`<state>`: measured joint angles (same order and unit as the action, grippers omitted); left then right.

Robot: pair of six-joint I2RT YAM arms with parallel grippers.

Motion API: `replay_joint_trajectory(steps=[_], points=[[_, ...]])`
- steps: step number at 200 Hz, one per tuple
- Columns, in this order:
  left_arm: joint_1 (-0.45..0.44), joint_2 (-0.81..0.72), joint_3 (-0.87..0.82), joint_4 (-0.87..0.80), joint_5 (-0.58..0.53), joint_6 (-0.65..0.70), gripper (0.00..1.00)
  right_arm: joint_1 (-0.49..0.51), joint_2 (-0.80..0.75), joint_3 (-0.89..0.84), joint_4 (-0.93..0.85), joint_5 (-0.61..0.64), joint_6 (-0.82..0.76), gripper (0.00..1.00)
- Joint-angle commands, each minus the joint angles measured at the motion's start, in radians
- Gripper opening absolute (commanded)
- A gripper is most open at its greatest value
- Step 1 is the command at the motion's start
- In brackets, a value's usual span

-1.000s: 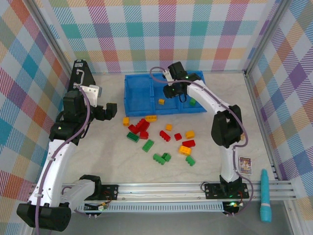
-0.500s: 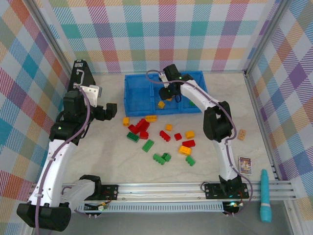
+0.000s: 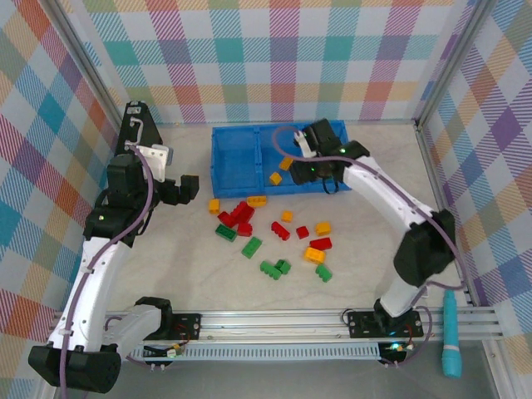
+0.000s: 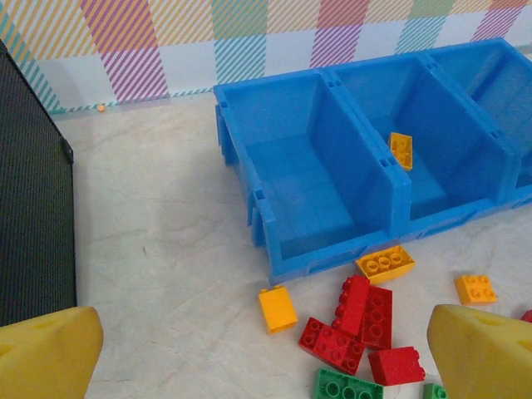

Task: Sort the legos into containers by color
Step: Place the lego in the container, then pick up the lego from the center of the table.

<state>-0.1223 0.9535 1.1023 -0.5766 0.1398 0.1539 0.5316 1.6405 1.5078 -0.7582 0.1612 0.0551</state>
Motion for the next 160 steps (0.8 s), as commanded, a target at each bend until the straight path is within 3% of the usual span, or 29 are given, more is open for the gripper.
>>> replay_joint_trajectory(steps=[1,73,121,160], points=[[-0.007,-0.028,-0.001,-0.006,0.018,-0.002,1.00,-0.001,-0.070,-0.151,-0.044,0.010,0.118,0.63],[-0.008,-0.028,-0.016,0.007,0.053,-0.018,1.00,-0.002,-0.191,-0.467,-0.003,-0.052,0.243,0.73],[-0.008,-0.017,-0.010,-0.001,0.038,-0.020,1.00,-0.004,-0.074,-0.484,0.063,-0.056,0.240,0.78],[-0.008,-0.019,-0.013,-0.003,0.032,-0.020,1.00,-0.007,0.034,-0.454,0.066,-0.037,0.235,0.77]])
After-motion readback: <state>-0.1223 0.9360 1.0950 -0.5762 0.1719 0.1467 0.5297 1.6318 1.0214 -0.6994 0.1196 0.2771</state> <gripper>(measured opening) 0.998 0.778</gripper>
